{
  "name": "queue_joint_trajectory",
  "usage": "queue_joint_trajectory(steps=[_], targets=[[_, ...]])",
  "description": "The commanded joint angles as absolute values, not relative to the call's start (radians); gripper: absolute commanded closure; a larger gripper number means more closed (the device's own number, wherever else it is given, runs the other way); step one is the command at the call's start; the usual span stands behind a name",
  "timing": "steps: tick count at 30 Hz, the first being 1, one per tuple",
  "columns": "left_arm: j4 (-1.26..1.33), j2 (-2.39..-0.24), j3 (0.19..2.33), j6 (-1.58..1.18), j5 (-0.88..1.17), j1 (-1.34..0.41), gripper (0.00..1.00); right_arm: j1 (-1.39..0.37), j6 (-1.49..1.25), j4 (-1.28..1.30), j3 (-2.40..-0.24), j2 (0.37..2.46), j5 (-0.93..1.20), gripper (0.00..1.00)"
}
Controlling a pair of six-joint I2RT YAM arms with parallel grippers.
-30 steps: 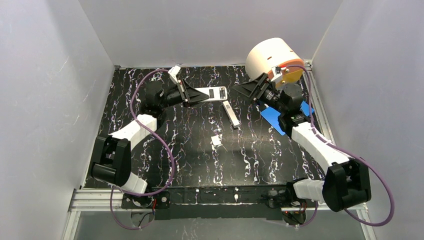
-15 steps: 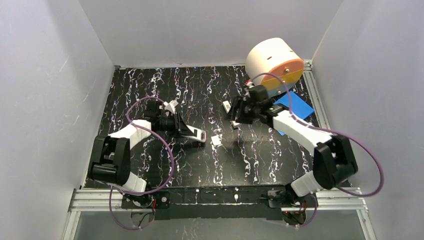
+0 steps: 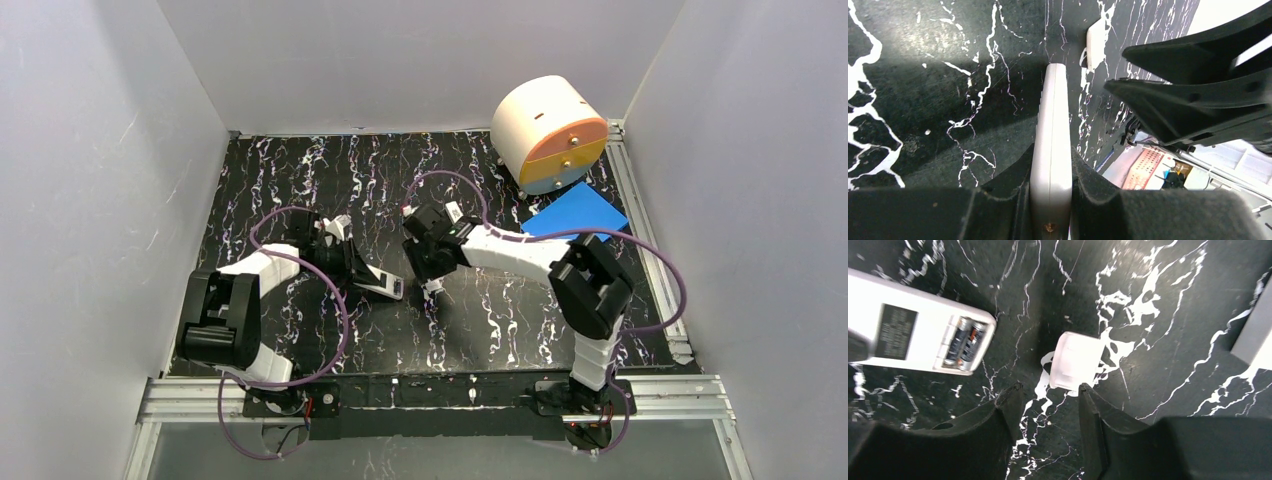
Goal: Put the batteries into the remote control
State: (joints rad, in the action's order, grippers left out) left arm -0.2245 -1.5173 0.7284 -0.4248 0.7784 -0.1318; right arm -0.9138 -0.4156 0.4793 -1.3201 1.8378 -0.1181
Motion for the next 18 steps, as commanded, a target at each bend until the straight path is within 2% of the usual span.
queue_joint_trajectory(steps=[1, 4, 7, 13, 18], targets=[[-0.241, -1.481, 0.691, -0.43, 0.732, -0.105, 1.0, -0.951, -0.367, 0.556, -1.393, 1.887, -0.187, 0.47], [-0.242, -1.483, 0.69, -0.425, 0.743, -0.1, 1.0, -0.963, -0.37, 0.574, -1.431, 1.935, -0.212, 0.49], [-0.245, -1.479, 0.692, -0.425, 0.749, -0.097, 1.0, -0.973, -0.366, 0.574, -1.458, 1.968, -0.25, 0.56], [-0.245, -1.479, 0.698, -0.425, 0.764, -0.092, 1.0, -0.976, -0.366, 0.595, -1.493, 2.014, -0.27, 0.63], [-0.246, -1.484, 0.707, -0.423, 0.768, -0.091, 1.0, -0.979, -0.397, 0.611, -1.479, 2.02, -0.284, 0.73]])
